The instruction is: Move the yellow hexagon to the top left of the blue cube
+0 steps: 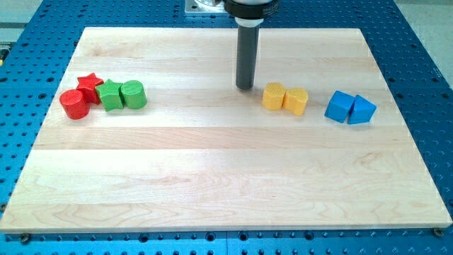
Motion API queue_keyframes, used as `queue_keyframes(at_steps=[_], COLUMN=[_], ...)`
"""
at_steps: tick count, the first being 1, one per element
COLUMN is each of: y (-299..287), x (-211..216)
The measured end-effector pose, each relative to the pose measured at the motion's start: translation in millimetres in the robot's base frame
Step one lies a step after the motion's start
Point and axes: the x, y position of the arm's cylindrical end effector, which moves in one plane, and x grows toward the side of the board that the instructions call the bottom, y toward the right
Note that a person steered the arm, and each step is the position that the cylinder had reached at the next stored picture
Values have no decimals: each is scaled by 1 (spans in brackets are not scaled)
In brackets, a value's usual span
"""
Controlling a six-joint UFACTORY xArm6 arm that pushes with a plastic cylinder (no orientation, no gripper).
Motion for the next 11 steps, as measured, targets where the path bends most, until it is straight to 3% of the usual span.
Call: queue_keyframes(at_steps=[2,3,5,7,8,9,10,11], y=[46,73,34,36,72,101,101,117], x=[72,72,-10,-52,-5,-2,-31,-8])
